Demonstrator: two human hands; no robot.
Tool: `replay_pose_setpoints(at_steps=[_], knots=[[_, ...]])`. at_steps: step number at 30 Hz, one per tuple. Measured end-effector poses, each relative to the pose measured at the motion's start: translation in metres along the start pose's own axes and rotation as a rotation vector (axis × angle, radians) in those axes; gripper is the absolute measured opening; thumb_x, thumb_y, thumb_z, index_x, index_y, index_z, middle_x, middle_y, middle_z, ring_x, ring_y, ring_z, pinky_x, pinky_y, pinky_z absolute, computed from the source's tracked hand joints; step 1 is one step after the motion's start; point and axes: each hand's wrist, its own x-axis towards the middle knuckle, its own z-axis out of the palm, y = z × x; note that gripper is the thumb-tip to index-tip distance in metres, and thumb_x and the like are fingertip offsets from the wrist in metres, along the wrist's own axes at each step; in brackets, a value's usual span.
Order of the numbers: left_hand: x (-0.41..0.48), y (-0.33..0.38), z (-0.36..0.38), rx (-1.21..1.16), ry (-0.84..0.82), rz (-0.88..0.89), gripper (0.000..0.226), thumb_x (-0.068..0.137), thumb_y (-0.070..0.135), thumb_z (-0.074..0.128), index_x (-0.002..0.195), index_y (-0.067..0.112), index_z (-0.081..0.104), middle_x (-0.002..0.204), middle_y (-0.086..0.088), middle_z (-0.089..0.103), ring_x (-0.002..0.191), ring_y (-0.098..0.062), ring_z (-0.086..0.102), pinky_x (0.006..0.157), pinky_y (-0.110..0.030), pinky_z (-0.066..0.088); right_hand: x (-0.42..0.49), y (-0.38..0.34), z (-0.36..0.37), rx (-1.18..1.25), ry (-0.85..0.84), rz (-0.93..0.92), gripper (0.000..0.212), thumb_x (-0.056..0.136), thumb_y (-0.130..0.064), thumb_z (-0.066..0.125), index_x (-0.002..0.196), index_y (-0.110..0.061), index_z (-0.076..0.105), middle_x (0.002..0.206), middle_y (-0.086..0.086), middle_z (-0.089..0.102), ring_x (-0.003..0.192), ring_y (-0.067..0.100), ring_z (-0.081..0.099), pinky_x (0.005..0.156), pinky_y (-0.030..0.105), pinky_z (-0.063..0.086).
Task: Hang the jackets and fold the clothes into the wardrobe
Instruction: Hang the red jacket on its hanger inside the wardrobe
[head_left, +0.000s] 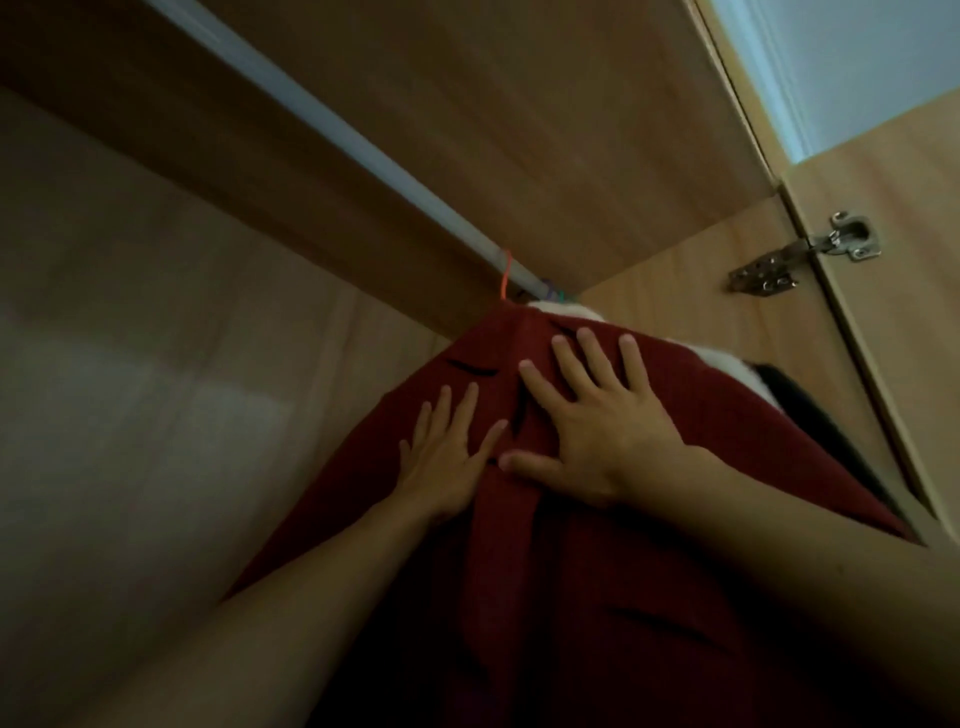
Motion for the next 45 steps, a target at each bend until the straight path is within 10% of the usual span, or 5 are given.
replay_pose_setpoints(at_steps=[12, 28, 36, 39, 45], knots=[[-0.014, -0.013, 0.067, -0.102, 0.084, 0.059, 0.082, 0.087, 0.078, 0.034, 0.146, 0.056, -0.019, 0.162, 0.010, -0.027, 0.151, -0.027, -0.018, 0.115, -0.066, -0.004, -0.035, 0.036, 0.042, -0.349, -0.079, -0.095, 0.113, 0.065, -0.099, 0.018, 0.146, -0.037, -0.032, 0.154, 0.007, -0.040, 0.138, 0.031, -0.042, 0.112, 0.061, -0.022], [-0.059, -0.044, 0.059, -0.106, -0.123, 0.090, 0.075, 0.098, 0.063, 0.030, 0.147, 0.049, -0.025, 0.163, 0.003, -0.024, 0.151, -0.022, -0.016, 0.122, -0.050, -0.005, -0.052, -0.007, 0.031, -0.174, -0.115, -0.312, 0.072, 0.084, -0.073, 0.008, 0.152, -0.049, 0.014, 0.165, 0.001, -0.009, 0.148, 0.032, -0.023, 0.112, 0.063, -0.019], [-0.126, -0.075, 0.003, 0.125, 0.334, 0.269, 0.063, 0.093, 0.053, 0.036, 0.148, 0.021, 0.042, 0.156, -0.006, 0.037, 0.148, -0.026, 0.025, 0.117, -0.058, 0.023, -0.116, -0.060, 0.006, -0.224, -0.344, -0.477, 0.085, 0.080, -0.088, 0.016, 0.149, -0.042, 0.032, 0.161, 0.008, 0.022, 0.150, 0.037, 0.006, 0.115, 0.063, -0.004], [-0.137, -0.097, -0.001, 0.291, 0.261, 0.064, 0.071, 0.093, 0.066, 0.031, 0.155, 0.034, 0.020, 0.165, -0.009, 0.009, 0.152, -0.033, 0.004, 0.116, -0.068, 0.008, -0.143, -0.048, 0.025, -0.223, -0.260, -0.494, 0.081, 0.081, -0.087, 0.028, 0.131, -0.033, 0.062, 0.141, 0.015, 0.053, 0.134, 0.044, 0.043, 0.101, 0.067, 0.021], [-0.156, -0.116, 0.054, 0.000, -0.100, -0.137, 0.080, 0.084, 0.082, 0.019, 0.152, 0.050, -0.010, 0.160, 0.010, -0.030, 0.149, -0.023, -0.023, 0.115, -0.068, -0.005, -0.171, -0.009, 0.049, -0.338, -0.327, -0.488, 0.079, 0.083, -0.083, 0.036, 0.140, -0.031, 0.052, 0.153, 0.014, 0.039, 0.144, 0.040, 0.029, 0.108, 0.066, 0.025]])
